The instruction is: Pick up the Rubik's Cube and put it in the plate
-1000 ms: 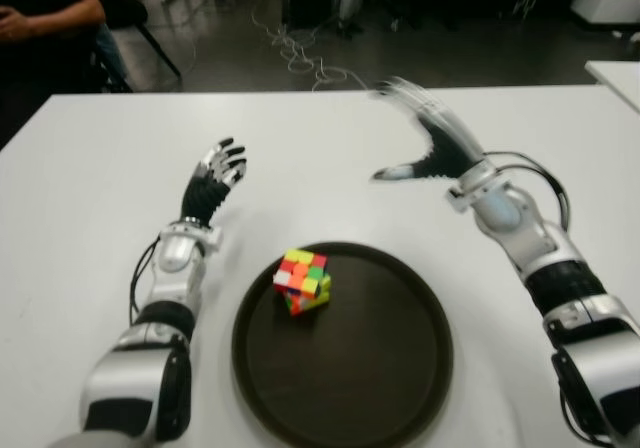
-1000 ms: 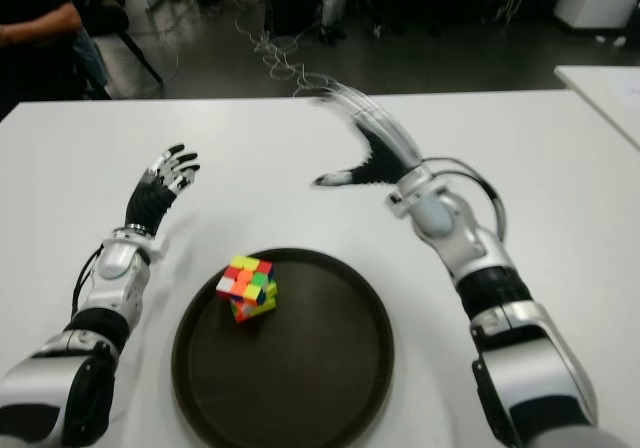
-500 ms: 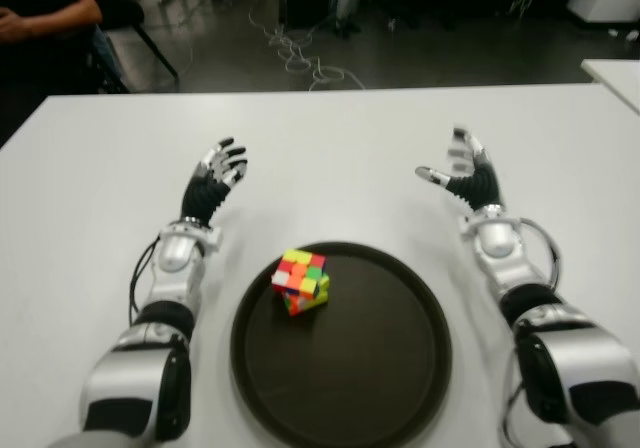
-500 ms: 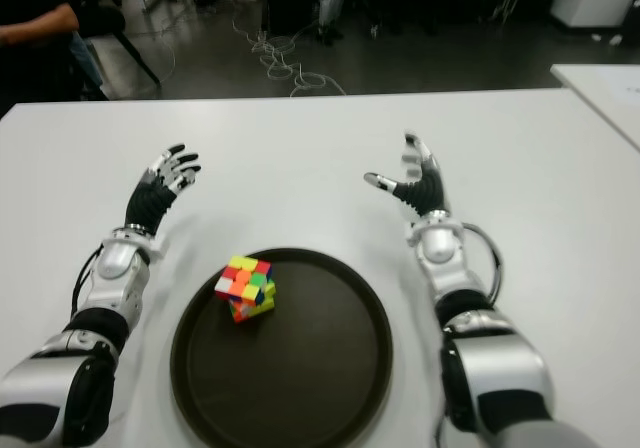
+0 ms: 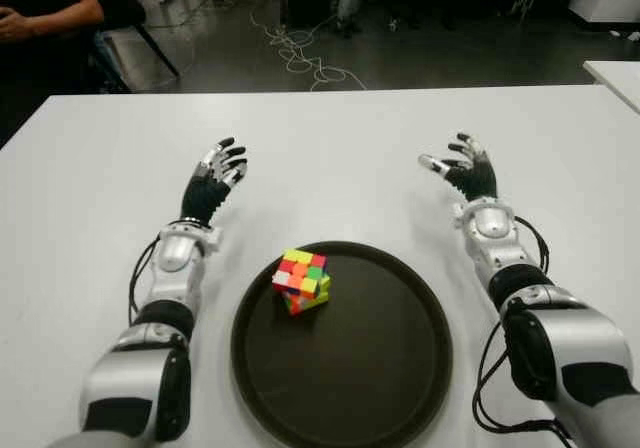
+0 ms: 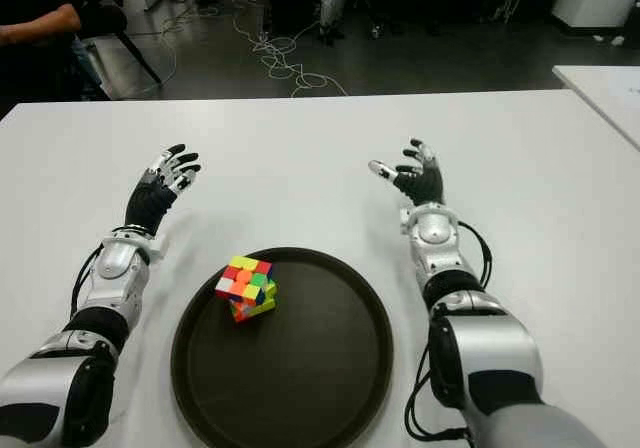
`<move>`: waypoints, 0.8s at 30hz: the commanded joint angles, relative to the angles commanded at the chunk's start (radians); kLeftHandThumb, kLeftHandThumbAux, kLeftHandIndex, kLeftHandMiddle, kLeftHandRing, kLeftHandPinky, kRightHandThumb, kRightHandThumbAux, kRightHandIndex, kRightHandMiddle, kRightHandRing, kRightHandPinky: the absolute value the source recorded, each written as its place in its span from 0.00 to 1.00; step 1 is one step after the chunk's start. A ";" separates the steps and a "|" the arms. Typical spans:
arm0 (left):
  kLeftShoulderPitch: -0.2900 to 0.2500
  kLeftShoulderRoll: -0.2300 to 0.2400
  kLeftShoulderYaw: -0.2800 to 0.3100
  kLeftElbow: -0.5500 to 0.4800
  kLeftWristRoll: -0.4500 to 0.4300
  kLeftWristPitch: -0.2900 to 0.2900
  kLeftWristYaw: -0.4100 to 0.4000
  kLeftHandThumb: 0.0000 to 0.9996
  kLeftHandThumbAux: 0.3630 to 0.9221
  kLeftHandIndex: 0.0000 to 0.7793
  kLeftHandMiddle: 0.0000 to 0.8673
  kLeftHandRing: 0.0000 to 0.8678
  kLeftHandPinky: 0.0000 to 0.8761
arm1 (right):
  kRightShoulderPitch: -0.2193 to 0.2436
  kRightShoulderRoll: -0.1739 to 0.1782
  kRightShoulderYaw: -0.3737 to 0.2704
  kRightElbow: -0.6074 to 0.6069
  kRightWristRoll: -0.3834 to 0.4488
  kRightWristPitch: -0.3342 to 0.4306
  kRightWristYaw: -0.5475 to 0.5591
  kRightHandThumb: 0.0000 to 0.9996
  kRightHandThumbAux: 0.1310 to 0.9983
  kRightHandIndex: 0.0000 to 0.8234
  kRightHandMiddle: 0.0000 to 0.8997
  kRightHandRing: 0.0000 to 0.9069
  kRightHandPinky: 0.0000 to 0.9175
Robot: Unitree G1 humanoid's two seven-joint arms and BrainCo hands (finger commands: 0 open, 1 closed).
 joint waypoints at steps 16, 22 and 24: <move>0.006 -0.007 0.005 -0.003 -0.002 -0.007 0.010 0.07 0.48 0.17 0.24 0.20 0.15 | 0.113 0.023 0.067 -0.172 -0.075 -0.195 -0.111 0.06 0.64 0.14 0.22 0.29 0.36; 0.010 -0.011 0.005 -0.003 -0.003 -0.010 0.014 0.06 0.48 0.17 0.24 0.20 0.16 | 0.191 0.018 0.079 -0.250 -0.100 -0.240 -0.156 0.05 0.62 0.14 0.24 0.29 0.33; 0.011 -0.011 0.005 -0.003 -0.003 -0.011 0.014 0.06 0.47 0.16 0.23 0.20 0.15 | 0.213 0.019 0.081 -0.275 -0.104 -0.244 -0.166 0.05 0.62 0.14 0.24 0.29 0.33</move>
